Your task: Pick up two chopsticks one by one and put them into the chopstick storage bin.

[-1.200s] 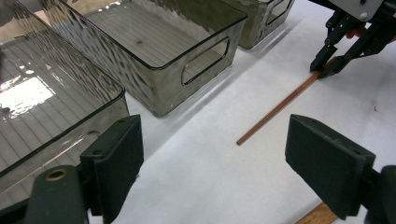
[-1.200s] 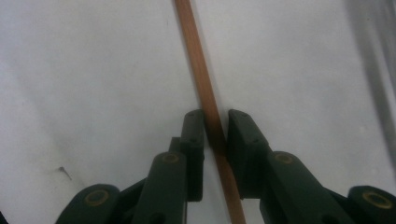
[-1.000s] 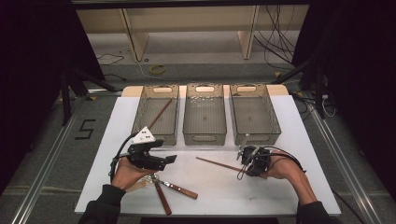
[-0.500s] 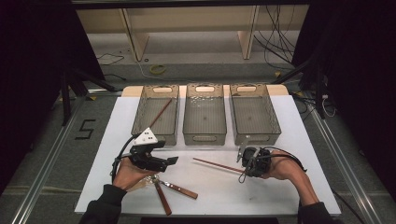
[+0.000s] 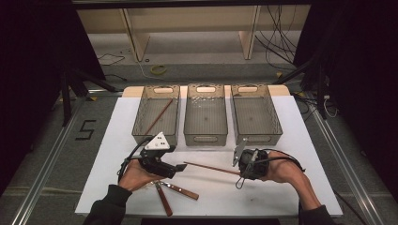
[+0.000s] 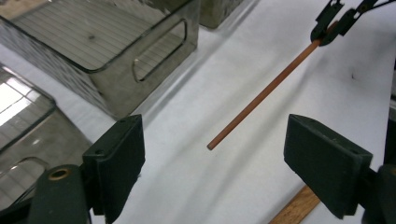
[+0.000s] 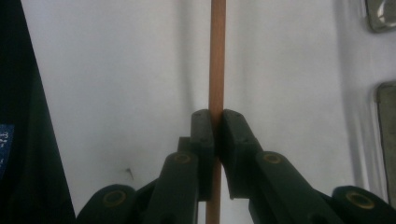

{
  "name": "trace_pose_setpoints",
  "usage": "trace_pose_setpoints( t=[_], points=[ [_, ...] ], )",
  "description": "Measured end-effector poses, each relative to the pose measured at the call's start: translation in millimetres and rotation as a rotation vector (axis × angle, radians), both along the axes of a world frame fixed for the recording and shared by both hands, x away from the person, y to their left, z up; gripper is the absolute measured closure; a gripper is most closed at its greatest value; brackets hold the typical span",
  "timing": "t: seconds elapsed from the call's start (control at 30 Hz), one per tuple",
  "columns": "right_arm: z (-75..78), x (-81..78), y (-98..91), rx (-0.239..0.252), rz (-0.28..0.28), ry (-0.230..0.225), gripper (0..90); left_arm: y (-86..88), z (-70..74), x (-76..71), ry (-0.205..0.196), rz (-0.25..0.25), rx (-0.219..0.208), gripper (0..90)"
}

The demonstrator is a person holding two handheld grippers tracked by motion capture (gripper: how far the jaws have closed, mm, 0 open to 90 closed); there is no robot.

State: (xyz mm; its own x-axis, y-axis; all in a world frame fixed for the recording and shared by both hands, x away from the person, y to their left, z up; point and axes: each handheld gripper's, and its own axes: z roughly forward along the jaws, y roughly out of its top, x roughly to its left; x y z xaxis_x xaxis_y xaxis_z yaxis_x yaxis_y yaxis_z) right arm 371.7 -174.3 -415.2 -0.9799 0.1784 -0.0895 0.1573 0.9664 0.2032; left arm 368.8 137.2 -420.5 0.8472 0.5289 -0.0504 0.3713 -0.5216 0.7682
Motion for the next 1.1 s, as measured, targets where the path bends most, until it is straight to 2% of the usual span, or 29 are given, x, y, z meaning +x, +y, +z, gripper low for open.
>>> trace_pose_setpoints(
  t=[0.07, 0.23, 0.3, 0.4, 0.6, 0.67, 0.77, 1.1],
  points=[
    [0.9, -1.7, 1.9, -0.002, 0.003, -0.005, 84.1, -3.8, 0.0, -0.9, -0.001, -0.015, 0.031, 20.7],
    [4.3, -5.7, 6.9, -0.001, 0.029, -0.015, 84.1, -11.5, 0.0, -1.9, 0.006, -0.061, 0.072, 21.5],
    [5.7, -7.7, 9.2, 0.0, 0.019, -0.016, 84.1, -14.5, 0.0, -2.9, 0.006, -0.081, 0.089, 22.6],
    [6.0, -8.3, 11.0, 0.001, 0.046, -0.025, 84.1, -18.5, 0.3, -4.2, 0.006, -0.103, 0.114, 24.3],
    [6.8, -11.4, 15.4, -0.002, 0.051, -0.029, 84.1, -26.9, 1.6, -6.8, 0.015, -0.163, 0.163, 27.0],
    [7.8, -13.1, 17.0, 0.002, 0.048, -0.028, 84.1, -29.3, 1.0, -7.7, 0.019, -0.187, 0.171, 30.2],
    [8.2, -14.3, 18.9, -0.002, 0.062, -0.033, 84.1, -32.9, 1.2, -8.9, 0.008, -0.219, 0.216, 32.9],
    [10.1, -18.7, 24.2, -0.002, 0.085, -0.036, 84.1, -43.9, 0.0, -10.0, 0.013, -0.296, 0.272, 45.5]
  ],
)
